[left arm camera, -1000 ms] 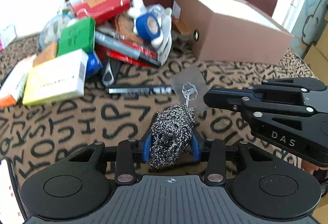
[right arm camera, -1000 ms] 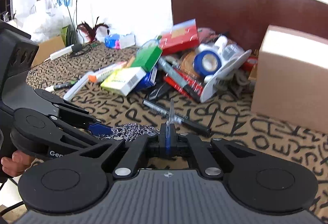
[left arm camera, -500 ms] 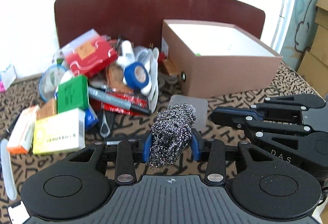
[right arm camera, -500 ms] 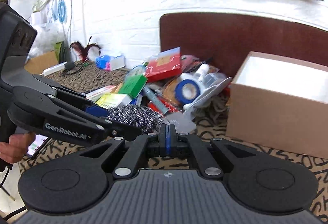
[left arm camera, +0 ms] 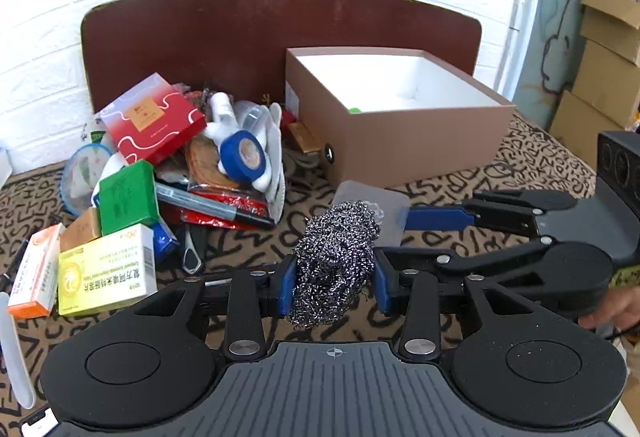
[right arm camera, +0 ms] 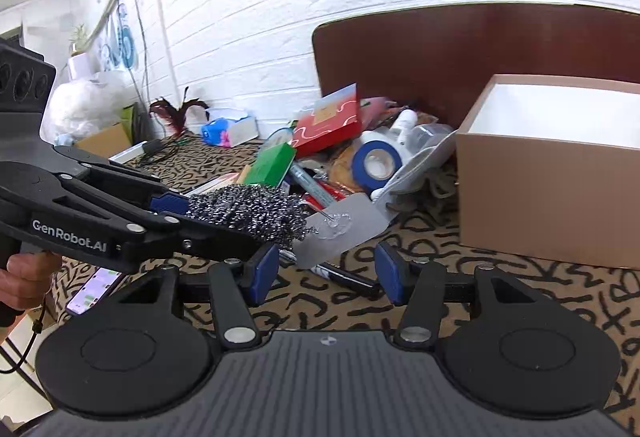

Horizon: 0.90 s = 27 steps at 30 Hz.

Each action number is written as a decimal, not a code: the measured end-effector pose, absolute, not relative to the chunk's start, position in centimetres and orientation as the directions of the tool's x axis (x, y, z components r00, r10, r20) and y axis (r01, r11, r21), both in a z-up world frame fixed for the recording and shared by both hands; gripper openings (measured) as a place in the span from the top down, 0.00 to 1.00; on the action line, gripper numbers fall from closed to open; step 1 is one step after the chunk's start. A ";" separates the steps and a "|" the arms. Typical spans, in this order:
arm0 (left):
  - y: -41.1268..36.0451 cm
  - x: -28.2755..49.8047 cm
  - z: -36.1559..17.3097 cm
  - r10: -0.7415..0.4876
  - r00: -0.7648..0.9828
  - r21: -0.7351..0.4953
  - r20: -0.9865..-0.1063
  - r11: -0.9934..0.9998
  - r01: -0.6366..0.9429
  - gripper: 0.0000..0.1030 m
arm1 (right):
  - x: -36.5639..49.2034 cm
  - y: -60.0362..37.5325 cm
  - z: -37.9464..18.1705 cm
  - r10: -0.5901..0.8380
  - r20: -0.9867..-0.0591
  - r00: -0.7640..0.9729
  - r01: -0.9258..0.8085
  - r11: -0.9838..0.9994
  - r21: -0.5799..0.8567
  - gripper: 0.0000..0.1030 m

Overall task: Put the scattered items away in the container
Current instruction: 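Hold the steel wool in the left gripper, raising it off the table, then carry the steel wool into the box and open the left gripper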

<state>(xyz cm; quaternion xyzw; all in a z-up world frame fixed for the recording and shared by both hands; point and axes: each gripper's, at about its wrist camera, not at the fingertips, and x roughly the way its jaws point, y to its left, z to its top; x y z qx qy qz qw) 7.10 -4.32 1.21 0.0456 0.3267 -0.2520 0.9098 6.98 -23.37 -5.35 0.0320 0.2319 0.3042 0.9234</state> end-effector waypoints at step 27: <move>-3.4 9.1 1.4 -0.444 0.644 -0.146 -0.623 0.875 0.462 0.61 | 6.5 -23.3 -3.7 0.559 -0.376 0.739 -0.560 0.820 0.118 1.00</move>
